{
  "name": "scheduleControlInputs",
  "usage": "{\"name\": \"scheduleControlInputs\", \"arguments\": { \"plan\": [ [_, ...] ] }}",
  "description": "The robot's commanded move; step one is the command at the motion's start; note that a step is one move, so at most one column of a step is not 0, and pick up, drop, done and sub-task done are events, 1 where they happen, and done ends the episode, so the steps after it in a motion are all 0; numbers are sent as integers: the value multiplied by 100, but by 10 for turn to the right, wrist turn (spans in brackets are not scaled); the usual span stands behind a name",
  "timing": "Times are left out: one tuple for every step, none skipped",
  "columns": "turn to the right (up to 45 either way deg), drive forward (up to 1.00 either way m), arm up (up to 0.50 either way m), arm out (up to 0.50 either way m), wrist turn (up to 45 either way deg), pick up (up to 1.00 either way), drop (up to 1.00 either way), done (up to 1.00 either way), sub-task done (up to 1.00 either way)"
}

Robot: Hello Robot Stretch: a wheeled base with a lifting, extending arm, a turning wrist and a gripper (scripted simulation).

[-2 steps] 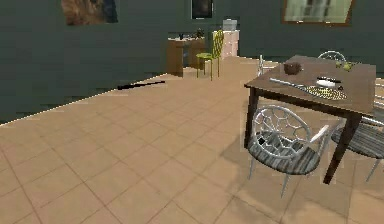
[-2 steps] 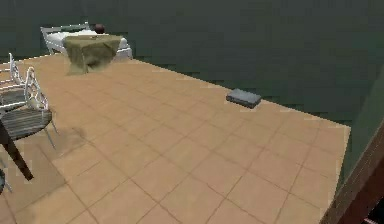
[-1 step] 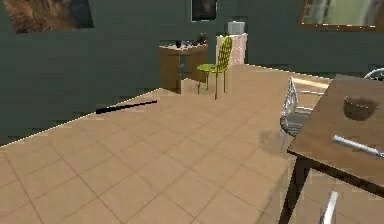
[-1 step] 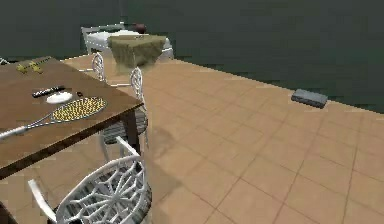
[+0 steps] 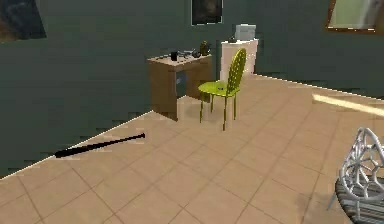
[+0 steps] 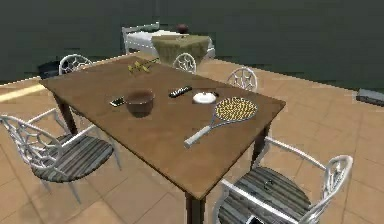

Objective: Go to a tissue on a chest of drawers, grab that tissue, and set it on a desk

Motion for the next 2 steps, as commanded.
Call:
{"name": "scheduleControlInputs", "arguments": {
  "plan": [
    [-360,0,0,0,0,0,0,0,0],
    [0,5,0,0,0,0,0,0,0]
  ]
}}
